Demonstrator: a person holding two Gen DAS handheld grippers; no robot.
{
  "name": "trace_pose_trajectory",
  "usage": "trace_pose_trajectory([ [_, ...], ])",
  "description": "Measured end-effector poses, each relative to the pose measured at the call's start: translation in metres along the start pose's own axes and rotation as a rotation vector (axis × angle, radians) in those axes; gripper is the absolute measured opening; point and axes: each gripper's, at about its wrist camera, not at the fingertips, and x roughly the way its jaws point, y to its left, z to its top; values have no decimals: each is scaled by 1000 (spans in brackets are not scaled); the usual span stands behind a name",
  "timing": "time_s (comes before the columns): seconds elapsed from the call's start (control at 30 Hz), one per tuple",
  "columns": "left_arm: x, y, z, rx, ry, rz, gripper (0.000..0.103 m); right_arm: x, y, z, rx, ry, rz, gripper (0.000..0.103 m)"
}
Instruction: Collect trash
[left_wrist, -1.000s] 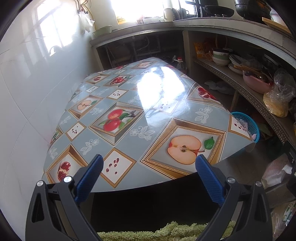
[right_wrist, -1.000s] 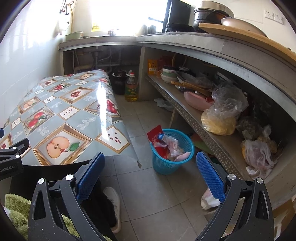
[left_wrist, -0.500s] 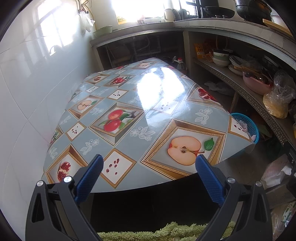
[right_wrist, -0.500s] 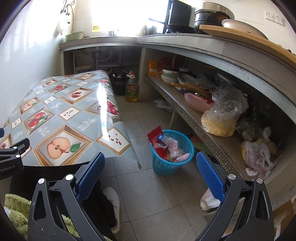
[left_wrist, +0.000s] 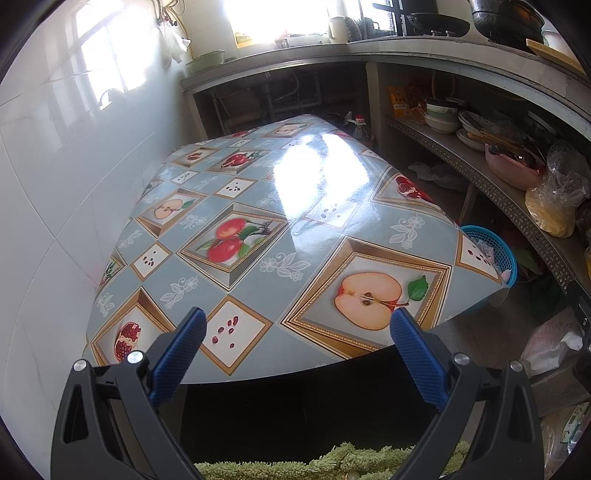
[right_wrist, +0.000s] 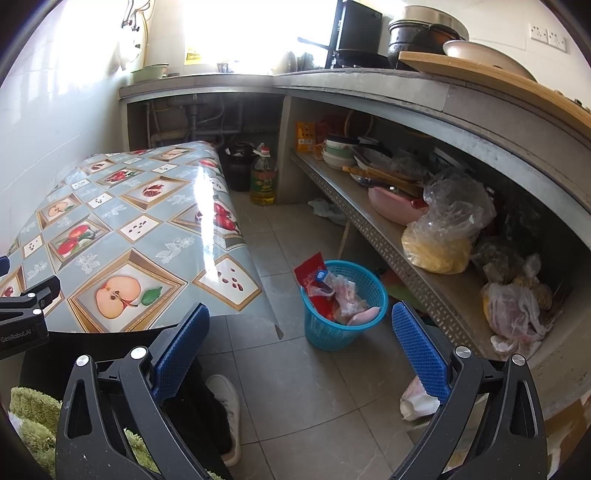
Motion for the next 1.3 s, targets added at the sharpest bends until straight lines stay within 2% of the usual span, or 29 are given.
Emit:
trace_pose_trajectory([
  [1.3,0,-3,-2,-4,11,-1,97,0,0,0,0,1,0,95],
])
